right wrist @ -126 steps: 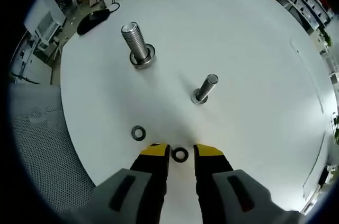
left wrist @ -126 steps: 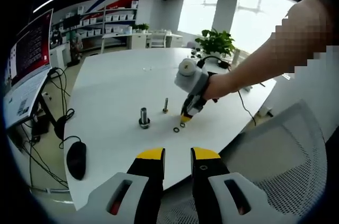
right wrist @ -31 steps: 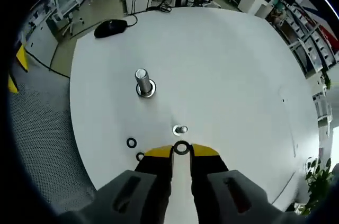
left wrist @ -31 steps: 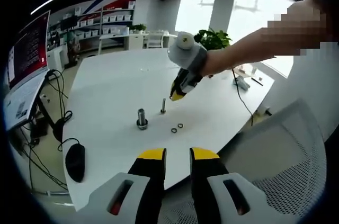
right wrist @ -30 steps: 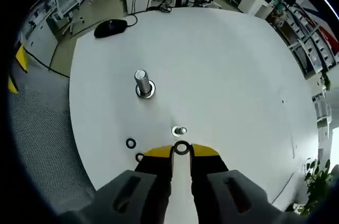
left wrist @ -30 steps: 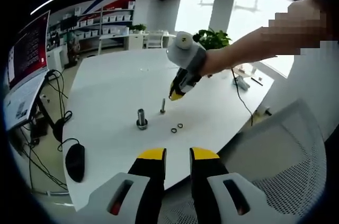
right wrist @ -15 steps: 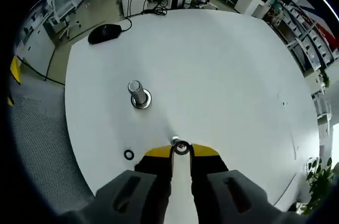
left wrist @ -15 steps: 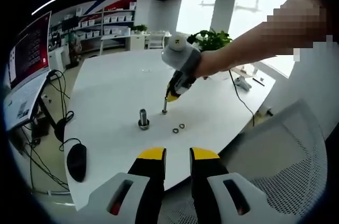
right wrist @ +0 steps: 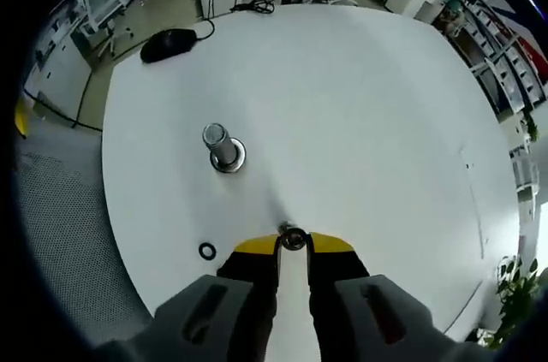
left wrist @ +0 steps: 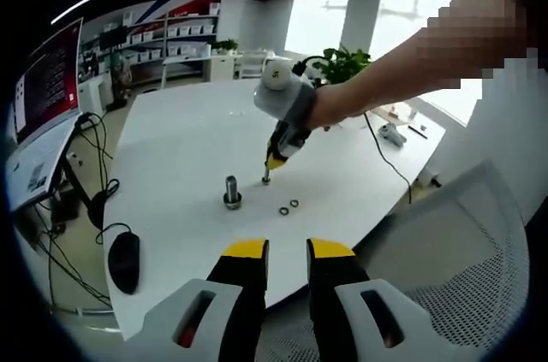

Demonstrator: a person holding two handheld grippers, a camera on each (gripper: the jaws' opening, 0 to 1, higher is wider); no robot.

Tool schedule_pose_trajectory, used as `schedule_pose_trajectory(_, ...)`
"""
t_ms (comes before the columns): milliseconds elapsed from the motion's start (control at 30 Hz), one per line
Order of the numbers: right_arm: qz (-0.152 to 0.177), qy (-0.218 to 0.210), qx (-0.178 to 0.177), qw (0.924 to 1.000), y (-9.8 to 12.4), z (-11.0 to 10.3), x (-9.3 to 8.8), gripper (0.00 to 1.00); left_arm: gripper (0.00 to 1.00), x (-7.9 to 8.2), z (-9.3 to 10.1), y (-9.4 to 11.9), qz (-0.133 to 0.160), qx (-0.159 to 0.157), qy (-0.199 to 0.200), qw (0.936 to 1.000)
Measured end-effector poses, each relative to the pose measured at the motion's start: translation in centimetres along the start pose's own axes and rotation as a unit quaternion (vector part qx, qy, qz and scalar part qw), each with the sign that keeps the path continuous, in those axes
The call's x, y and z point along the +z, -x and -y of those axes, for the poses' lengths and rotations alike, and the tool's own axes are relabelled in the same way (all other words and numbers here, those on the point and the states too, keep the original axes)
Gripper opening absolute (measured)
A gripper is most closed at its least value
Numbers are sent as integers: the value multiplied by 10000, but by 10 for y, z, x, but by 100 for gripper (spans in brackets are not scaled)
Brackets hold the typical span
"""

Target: Place the washer onto the threaded stud by aligning its center hole with the stud, sliding it down to the base, and recovering from edge contact or off-axis alignment until the washer reaches the visible bottom stop.

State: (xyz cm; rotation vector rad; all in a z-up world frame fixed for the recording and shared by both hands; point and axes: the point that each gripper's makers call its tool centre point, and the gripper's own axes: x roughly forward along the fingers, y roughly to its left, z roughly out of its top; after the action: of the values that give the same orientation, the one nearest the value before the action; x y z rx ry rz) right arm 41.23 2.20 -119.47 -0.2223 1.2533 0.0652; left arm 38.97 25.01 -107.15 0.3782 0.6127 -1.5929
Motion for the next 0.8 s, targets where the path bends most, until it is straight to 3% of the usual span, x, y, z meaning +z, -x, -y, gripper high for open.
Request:
schedule_pose_trajectory(333, -354, -79, 188, 9992, -4, -23, -14, 14, 15, 0, -1, -1, 13, 20, 1, 10000)
schedule_pose_trajectory(500, -504, -110, 264, 9983, -14, -23, -19, 15, 15, -1, -2, -1, 1, 25, 11, 10000)
schedule_pose_trajectory(567, -462, -61, 436, 9980, -13, -25, -16, 4, 15, -1, -2, -1, -3, 34, 14, 10000)
schedule_pose_trajectory(600, -375, -307, 268, 9985, -14, -20, -12, 4, 15, -1, -2, -1, -3, 35, 17, 10000)
schedule_pose_trajectory(800, -484, -142, 347, 9981, -19, -17, -17, 4, 15, -3, -2, -2, -35, 7, 2, 10000)
